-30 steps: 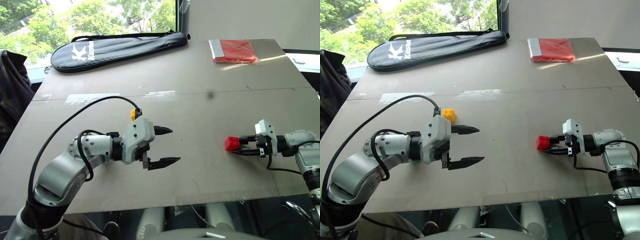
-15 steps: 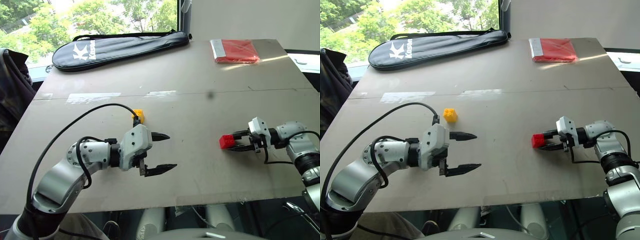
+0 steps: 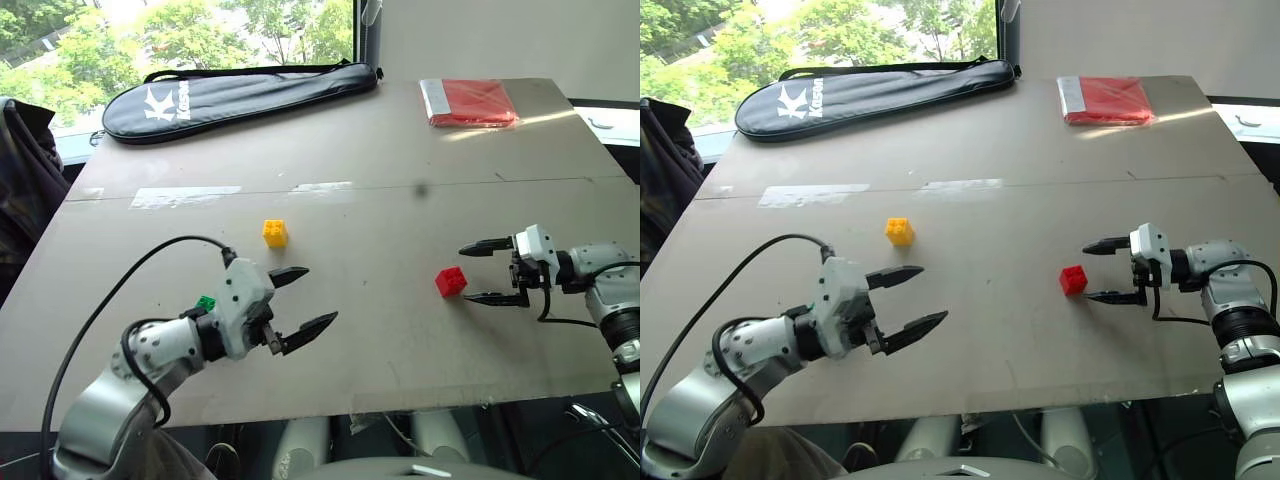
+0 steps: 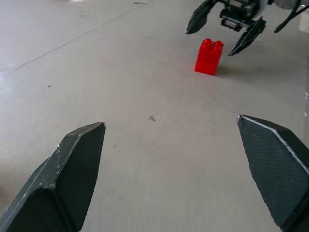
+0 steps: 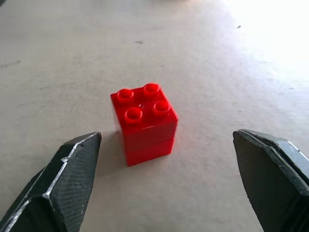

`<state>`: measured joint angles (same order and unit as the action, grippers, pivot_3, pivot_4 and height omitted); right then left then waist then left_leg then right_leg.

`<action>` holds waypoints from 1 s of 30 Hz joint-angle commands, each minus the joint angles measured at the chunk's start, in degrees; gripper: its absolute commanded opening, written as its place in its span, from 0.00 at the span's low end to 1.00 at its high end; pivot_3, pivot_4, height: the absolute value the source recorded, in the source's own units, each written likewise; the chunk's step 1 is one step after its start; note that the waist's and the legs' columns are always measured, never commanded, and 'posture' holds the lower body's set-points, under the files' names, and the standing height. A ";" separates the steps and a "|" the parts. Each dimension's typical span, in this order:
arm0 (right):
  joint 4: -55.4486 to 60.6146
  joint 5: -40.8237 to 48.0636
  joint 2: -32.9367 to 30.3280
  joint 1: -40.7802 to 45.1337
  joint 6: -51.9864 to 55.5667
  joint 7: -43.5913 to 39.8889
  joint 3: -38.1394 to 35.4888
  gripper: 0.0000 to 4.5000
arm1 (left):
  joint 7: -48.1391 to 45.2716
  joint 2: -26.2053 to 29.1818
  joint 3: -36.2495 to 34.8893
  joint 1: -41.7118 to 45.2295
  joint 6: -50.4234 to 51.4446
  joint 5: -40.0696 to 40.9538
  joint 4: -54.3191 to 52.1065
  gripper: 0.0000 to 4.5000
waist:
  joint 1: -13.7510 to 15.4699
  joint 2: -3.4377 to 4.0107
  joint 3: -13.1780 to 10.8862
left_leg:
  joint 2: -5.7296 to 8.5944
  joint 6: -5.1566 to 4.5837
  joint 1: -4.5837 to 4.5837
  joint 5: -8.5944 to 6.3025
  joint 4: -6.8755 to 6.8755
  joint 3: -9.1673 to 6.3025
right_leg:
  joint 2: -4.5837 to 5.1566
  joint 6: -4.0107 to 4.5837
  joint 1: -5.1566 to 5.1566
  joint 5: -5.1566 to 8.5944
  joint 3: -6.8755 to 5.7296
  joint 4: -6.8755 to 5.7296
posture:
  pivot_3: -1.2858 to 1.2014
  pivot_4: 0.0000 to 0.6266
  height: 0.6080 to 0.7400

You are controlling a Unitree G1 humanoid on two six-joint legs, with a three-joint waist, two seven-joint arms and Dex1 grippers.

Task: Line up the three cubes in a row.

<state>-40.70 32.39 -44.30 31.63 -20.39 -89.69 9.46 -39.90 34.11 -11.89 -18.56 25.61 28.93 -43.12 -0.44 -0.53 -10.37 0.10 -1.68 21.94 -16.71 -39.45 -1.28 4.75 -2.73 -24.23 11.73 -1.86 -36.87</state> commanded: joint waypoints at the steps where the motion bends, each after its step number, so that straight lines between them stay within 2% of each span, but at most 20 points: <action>1: 8.31 5.48 -1.59 -3.72 5.88 -2.81 -5.61 1.00 | 4.33 -5.09 -6.27 -5.90 -7.55 -3.08 -1.14 1.00 | 0.34 0.00 0.00 | 0.00 -0.01 0.01 -0.01 0.00 -0.02 | 0.07 0.09 0.00 0.05 0.00 0.01 | 0.52 0.24 0.65; 5: 17.35 8.85 -1.66 -10.05 12.16 -2.02 -10.72 1.00 | 6.20 -12.10 -11.83 -15.01 -17.22 -7.14 4.81 1.00 | 0.82 -0.01 0.03 | -0.03 -0.05 -0.13 -0.03 0.01 0.06 | 0.21 0.32 0.11 0.05 -0.08 0.02 | 0.52 0.24 0.65; 10: 23.67 9.85 -0.65 -13.62 16.15 -2.36 -13.05 1.00 | 7.38 -15.40 -15.04 -16.75 -21.15 -6.28 10.02 1.00 | 1.41 -0.05 0.03 | -0.09 -0.06 -0.08 -0.02 -0.14 0.02 | -0.10 0.09 0.09 0.18 -0.29 0.02 | 0.52 0.24 0.65; 14: 26.08 9.03 0.26 -14.89 17.42 -2.01 -13.77 1.00 | 4.14 -13.02 -14.26 -15.22 -22.95 -6.94 16.01 1.00 | 1.25 -0.07 0.05 | -0.16 -0.05 -0.08 -0.02 -0.16 0.05 | -0.19 0.09 0.08 0.17 -0.30 0.01 | 0.52 0.24 0.65; 22: 28.64 8.97 1.56 -15.80 18.28 -2.62 -15.36 1.00 | -1.37 -6.53 -9.94 -5.44 -23.83 -8.61 28.49 1.00 | 1.24 -0.06 0.05 | -0.21 -0.05 -0.05 -0.02 -0.15 0.01 | -0.24 0.31 0.07 0.03 -0.37 0.01 | 0.52 0.24 0.65; 29: 29.58 9.18 1.68 -16.52 17.90 -2.81 -16.14 1.00 | -4.21 -5.21 -8.56 -2.61 -24.27 -8.26 34.19 1.00 | 1.21 -0.05 0.05 | -0.22 -0.04 -0.06 -0.03 -0.13 0.01 | -0.22 0.22 0.06 -0.04 -0.37 0.01 | 0.52 0.24 0.65; 30: 29.65 9.15 1.73 -16.60 17.83 -2.81 -16.29 1.00 | -4.48 -5.31 -8.39 -2.61 -24.50 -8.23 34.58 0.94 | 1.22 -0.05 0.05 | -0.22 -0.04 -0.06 -0.03 -0.13 0.01 | -0.21 0.24 0.06 -0.03 -0.37 0.01 | 0.52 0.24 0.65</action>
<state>-12.89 40.65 -42.53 15.02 -2.60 -90.02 -4.81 -43.42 28.46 -20.80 -20.79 1.88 20.37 -9.23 0.78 -0.58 -10.32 -0.12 -1.72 21.88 -16.74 -39.57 -1.27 4.53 -2.47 -24.17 11.70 -2.23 -36.87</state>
